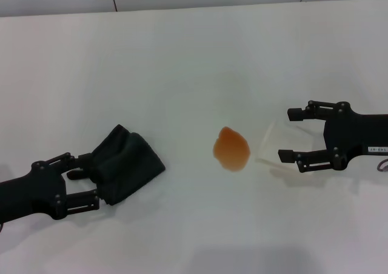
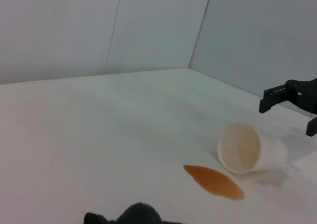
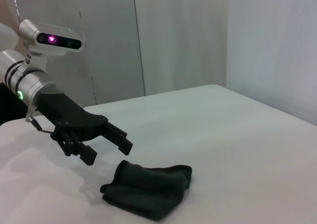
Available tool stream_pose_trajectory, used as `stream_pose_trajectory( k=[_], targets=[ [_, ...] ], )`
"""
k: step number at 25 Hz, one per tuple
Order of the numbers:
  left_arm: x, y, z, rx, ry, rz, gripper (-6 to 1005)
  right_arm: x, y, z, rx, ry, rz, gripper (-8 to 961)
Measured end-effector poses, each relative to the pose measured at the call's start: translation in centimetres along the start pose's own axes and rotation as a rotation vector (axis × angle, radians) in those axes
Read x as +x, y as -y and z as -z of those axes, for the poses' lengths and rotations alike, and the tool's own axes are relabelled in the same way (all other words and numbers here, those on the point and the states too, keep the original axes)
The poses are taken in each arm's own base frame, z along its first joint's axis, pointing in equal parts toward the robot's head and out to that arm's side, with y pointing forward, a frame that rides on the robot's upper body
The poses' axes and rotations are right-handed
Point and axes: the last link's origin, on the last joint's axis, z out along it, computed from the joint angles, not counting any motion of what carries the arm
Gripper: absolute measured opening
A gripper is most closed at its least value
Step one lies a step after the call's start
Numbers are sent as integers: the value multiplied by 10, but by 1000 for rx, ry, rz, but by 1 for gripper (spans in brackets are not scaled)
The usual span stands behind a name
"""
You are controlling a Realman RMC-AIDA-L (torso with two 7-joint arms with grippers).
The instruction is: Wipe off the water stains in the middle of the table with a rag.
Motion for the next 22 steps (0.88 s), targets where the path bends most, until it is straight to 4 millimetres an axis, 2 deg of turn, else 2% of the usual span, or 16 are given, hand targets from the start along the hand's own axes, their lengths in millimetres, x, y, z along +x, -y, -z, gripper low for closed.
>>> stream_pose_trajectory(
  k=[22],
  targets=[
    [1, 0, -1, -5, 7, 6, 894, 0, 0, 0, -2, -1, -3, 865]
  ],
)
